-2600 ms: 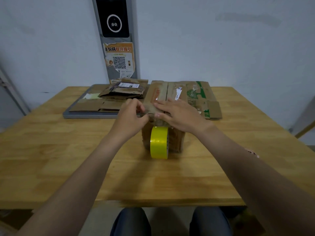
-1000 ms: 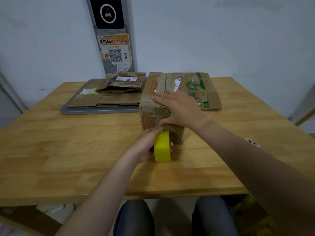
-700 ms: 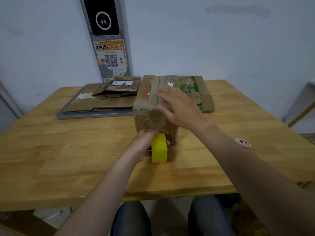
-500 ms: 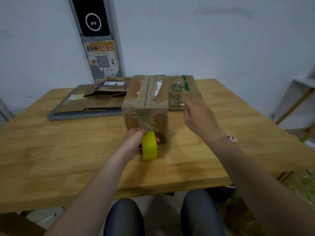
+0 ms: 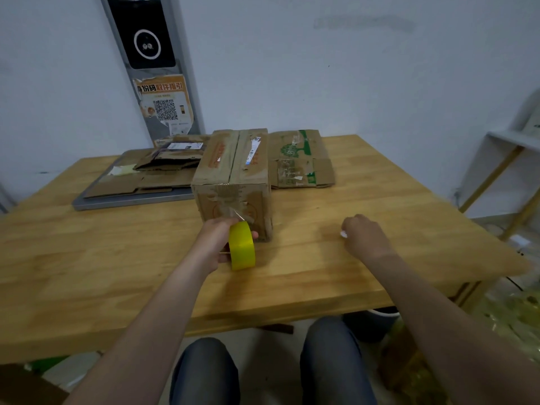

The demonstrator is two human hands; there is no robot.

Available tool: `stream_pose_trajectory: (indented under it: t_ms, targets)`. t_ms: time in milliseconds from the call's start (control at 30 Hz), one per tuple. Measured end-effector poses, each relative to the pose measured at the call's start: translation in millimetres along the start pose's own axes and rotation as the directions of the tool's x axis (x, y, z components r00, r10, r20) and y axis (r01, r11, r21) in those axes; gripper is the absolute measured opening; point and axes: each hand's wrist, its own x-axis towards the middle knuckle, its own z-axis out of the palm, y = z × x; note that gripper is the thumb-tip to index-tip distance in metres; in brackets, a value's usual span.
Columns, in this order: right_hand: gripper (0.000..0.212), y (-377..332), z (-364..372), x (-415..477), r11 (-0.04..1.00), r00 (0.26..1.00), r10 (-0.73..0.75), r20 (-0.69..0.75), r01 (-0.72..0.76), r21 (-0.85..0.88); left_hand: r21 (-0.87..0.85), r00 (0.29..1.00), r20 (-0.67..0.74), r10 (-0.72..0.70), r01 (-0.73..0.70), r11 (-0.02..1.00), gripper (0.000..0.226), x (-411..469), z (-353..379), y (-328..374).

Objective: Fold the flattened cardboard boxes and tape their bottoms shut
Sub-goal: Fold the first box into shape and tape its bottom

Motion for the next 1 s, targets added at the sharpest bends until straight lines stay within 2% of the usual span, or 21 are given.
stream_pose_trajectory:
  t_ms: [233,300,433,567,633,700,767,833,900,967,1000]
  targets:
    - [0.029,-20.3,14.4,0.3,0.985,1.000,-0.018,-0.005,0.018,0.172,-0.004,1.000,0.017,-0.020,0.020,1.000,0.022,-0.7,-5.3,-0.8]
    - [0.033,-24.2,15.1,1.3,0.962,0.999,-0.037,0.000,0.036,0.270,-0.011,1.000,0.021,-0.017,0.017,1.000,0.022,-0.7,-6.9,-1.6]
    - [0.029,-39.4,10.3,0.6,0.810,0.995,-0.094,-0.033,0.095,0.579,-0.013,1.000,0.015,0.003,-0.003,1.000,0.021,0.2,-10.7,-3.5]
    - [0.029,-66.5,-1.9,-2.2,0.732,0.956,-0.204,-0.212,0.293,0.615,-0.011,1.000,0.020,0.013,-0.013,1.000,0.021,1.0,-13.4,-5.4]
    - [0.022,-81.3,-7.7,-3.7,0.663,0.942,-0.211,-0.260,0.333,0.671,-0.011,0.999,0.029,0.016,-0.016,1.000,0.021,-0.3,-14.1,-5.0]
    - [0.013,-96.2,-11.3,-7.0,0.555,0.949,-0.181,-0.259,0.316,0.769,-0.002,0.999,0.036,0.023,-0.023,1.000,0.021,-1.3,-14.7,-4.4]
    - [0.021,-107.1,-14.4,-8.6,0.491,0.951,-0.167,-0.262,0.310,0.814,0.000,0.999,0.043,0.023,-0.023,1.000,0.022,-1.4,-15.3,-4.3]
    - [0.028,-113.5,-18.4,-9.3,0.379,0.952,-0.196,-0.236,0.296,0.877,-0.010,0.999,0.049,0.020,-0.020,1.000,0.023,-1.8,-16.1,-4.3]
    - [0.021,-118.9,-22.0,-7.9,0.285,0.948,-0.262,-0.182,0.256,0.924,-0.019,0.999,0.049,0.020,-0.019,1.000,0.023,-1.3,-18.3,-5.0]
    - [0.004,-124.0,-23.2,-5.2,0.316,0.932,-0.325,-0.162,0.268,0.910,-0.016,0.998,0.051,0.026,-0.025,1.000,0.024,-0.3,-20.3,-6.1]
    - [0.007,-126.7,-22.4,-2.6,0.340,0.929,-0.338,-0.151,0.270,0.901,-0.013,0.998,0.052,0.030,-0.029,0.999,0.024,0.1,-20.9,-6.8]
